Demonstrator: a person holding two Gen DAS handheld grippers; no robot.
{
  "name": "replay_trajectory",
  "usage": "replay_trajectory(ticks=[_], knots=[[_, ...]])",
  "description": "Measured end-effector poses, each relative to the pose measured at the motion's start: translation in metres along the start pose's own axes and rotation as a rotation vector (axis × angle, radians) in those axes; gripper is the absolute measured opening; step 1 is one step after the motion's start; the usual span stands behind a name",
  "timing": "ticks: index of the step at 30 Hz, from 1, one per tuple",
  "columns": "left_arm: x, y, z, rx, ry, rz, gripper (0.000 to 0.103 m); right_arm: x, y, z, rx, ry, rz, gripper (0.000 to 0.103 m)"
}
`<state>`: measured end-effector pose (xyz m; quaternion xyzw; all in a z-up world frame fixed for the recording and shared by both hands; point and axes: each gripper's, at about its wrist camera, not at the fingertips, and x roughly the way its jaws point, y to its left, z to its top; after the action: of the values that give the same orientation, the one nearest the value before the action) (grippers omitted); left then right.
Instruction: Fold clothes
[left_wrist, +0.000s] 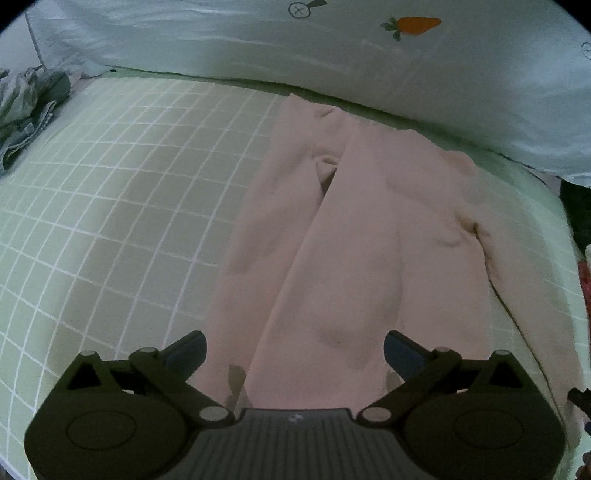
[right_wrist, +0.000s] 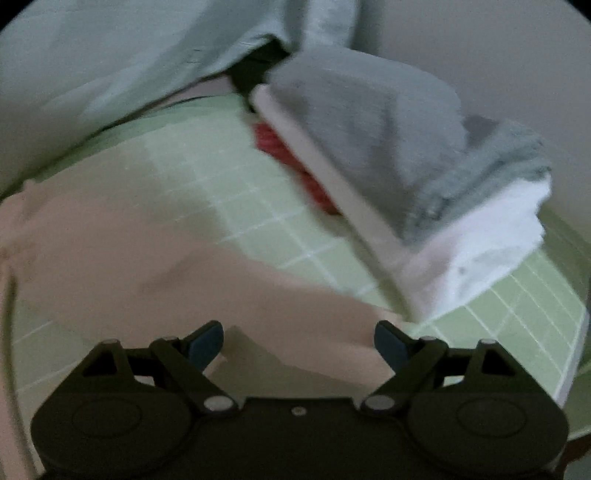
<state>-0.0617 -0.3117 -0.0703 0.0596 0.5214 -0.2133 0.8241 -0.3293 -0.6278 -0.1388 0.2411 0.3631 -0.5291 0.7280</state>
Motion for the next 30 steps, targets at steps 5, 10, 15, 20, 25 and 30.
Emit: replay_trajectory(ticks=[5, 10, 15, 20, 25, 30], knots=[[0.005, 0.001, 0.004, -0.007, 0.016, 0.015, 0.101, 0.005, -0.009, -0.004, 0.055, 0.007, 0.034, 0.097], [0.007, 0.023, -0.001, -0.047, 0.043, 0.03, 0.101, -0.004, -0.002, -0.007, -0.035, -0.036, 0.125, 0.051], [0.0, 0.053, 0.001, -0.073, 0.034, 0.03, 0.101, -0.018, 0.028, -0.004, -0.157, -0.035, 0.196, 0.012], [-0.008, 0.082, 0.0, -0.035, 0.026, 0.023, 0.101, -0.065, 0.077, -0.023, -0.299, -0.12, 0.296, 0.012], [-0.011, 0.123, -0.005, -0.028, 0.051, 0.043, 0.101, -0.106, 0.143, -0.053, -0.407, -0.154, 0.425, 0.012], [-0.015, 0.157, -0.007, -0.031, 0.064, 0.06, 0.101, -0.149, 0.206, -0.086, -0.504, -0.138, 0.581, 0.011]])
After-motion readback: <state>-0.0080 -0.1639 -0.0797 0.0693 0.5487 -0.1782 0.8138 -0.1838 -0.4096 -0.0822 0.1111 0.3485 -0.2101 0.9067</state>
